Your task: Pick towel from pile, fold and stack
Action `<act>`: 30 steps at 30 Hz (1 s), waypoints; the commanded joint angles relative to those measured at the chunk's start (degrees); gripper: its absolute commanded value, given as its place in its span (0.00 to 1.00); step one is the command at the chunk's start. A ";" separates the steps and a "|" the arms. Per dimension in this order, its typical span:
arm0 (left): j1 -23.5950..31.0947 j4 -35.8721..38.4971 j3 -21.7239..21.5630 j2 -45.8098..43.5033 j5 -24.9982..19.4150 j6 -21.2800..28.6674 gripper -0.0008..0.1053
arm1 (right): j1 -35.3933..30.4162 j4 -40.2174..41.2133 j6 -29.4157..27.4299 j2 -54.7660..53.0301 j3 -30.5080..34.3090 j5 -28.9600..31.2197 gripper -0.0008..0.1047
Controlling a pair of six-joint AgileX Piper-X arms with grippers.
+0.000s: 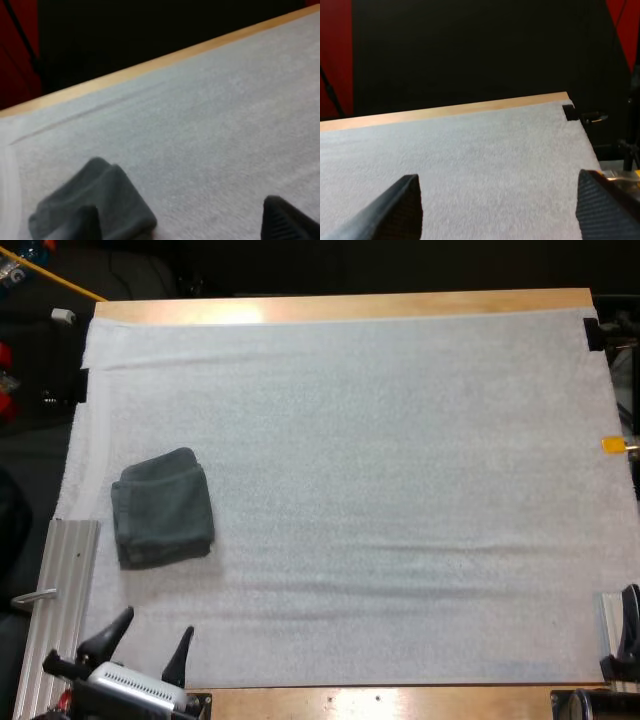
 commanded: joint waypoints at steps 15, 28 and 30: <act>0.03 -11.82 10.27 -7.69 -0.63 -0.17 0.60 | -0.16 -5.21 -0.52 -2.09 11.31 -0.11 0.61; 0.03 -11.82 15.57 -7.58 -0.63 -0.17 0.60 | -0.16 -4.81 -0.50 -2.09 15.37 -0.11 0.61; 0.03 -11.82 15.57 -7.58 -0.63 -0.17 0.60 | -0.16 -4.41 0.10 -2.09 16.22 -0.11 0.61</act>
